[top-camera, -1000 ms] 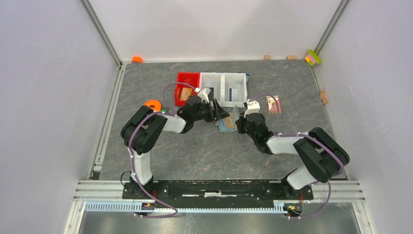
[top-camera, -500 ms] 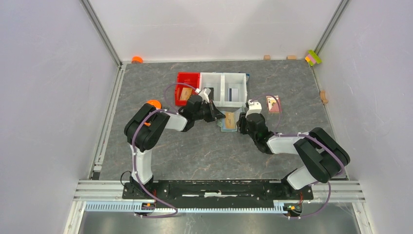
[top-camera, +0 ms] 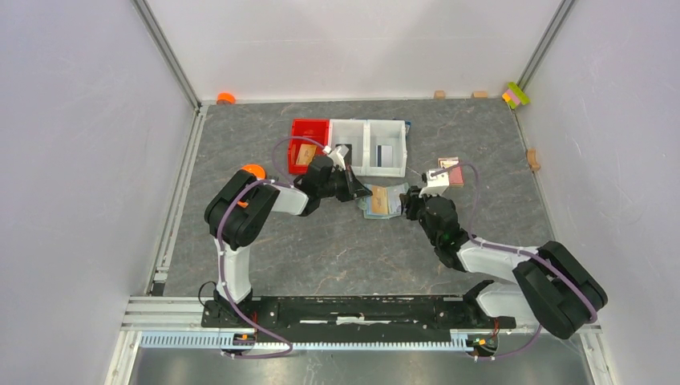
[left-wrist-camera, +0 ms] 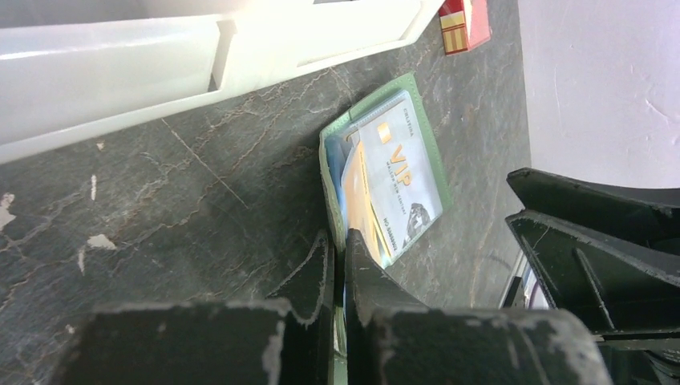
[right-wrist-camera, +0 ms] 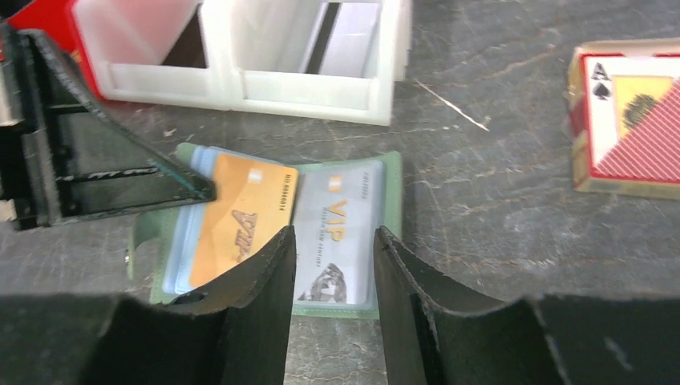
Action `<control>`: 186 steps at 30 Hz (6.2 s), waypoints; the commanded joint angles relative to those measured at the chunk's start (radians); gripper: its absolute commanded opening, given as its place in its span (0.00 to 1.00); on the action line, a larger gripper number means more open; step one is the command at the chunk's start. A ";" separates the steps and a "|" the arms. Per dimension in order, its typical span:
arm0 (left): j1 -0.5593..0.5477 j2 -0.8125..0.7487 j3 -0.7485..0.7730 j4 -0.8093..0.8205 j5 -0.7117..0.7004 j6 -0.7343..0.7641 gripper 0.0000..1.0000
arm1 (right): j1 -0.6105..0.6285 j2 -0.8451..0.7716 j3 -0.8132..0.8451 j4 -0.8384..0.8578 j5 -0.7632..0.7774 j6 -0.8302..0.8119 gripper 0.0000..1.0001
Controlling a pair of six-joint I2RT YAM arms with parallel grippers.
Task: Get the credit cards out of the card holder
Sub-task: Remove the credit card from the card holder.
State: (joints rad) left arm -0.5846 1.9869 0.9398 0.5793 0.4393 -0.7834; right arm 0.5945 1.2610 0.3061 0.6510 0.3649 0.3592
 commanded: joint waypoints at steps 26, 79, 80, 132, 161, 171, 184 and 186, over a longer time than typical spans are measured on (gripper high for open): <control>-0.006 0.030 0.097 -0.118 0.024 0.035 0.02 | -0.245 0.348 -0.029 0.444 -0.629 0.304 0.45; -0.098 0.209 0.407 -0.618 -0.045 0.186 0.02 | -0.308 0.473 0.001 0.495 -0.731 0.434 0.00; -0.098 0.205 0.404 -0.620 -0.054 0.187 0.03 | -0.310 0.461 -0.006 0.484 -0.716 0.428 0.00; -0.096 0.225 0.423 -0.640 -0.039 0.188 0.02 | -0.336 0.525 -0.029 0.661 -0.799 0.525 0.31; -0.092 0.185 0.400 -0.650 -0.113 0.197 0.07 | -0.366 0.326 -0.084 0.311 -0.513 0.417 0.00; -0.093 0.187 0.401 -0.644 -0.098 0.198 0.02 | -0.366 0.397 -0.070 0.470 -0.660 0.438 0.02; -0.096 0.194 0.403 -0.641 -0.088 0.193 0.02 | -0.327 0.478 0.004 0.493 -0.760 0.432 0.29; -0.096 0.193 0.403 -0.640 -0.088 0.194 0.02 | -0.323 0.490 0.012 0.493 -0.769 0.436 0.29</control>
State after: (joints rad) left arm -0.6643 2.1532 1.3640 0.0219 0.3923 -0.6491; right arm 0.2550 1.7267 0.2798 1.0908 -0.3550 0.8028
